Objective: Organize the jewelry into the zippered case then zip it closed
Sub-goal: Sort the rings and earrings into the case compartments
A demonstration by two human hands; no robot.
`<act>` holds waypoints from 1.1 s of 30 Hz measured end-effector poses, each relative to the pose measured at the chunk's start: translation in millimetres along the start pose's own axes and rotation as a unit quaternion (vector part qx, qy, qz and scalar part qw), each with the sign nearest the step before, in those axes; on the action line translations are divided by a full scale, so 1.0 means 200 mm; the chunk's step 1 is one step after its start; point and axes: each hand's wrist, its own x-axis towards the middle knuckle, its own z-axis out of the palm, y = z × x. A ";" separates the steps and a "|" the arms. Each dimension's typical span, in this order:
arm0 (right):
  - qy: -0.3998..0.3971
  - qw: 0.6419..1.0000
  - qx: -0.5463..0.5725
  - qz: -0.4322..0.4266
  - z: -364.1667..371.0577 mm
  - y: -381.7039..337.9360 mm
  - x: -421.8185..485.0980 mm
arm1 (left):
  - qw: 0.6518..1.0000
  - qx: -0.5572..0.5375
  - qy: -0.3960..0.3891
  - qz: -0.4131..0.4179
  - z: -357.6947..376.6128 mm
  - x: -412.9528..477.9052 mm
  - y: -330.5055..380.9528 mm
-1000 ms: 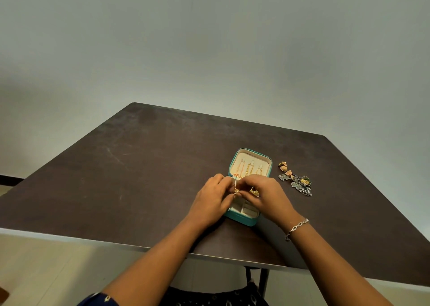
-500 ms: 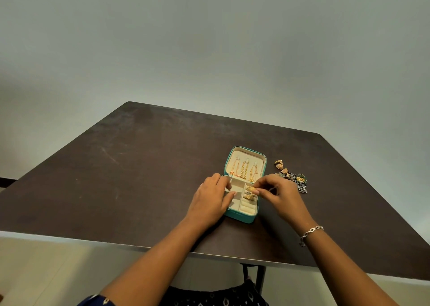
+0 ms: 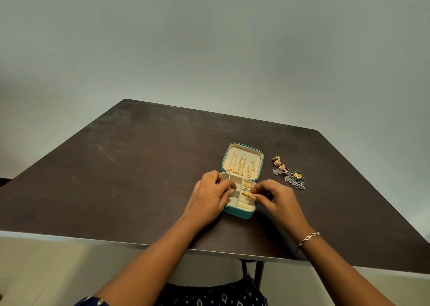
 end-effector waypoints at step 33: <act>0.029 0.999 0.011 -0.017 0.05 0.02 -0.02 | 1.000 0.006 -0.005 -0.015 0.00 0.00 0.01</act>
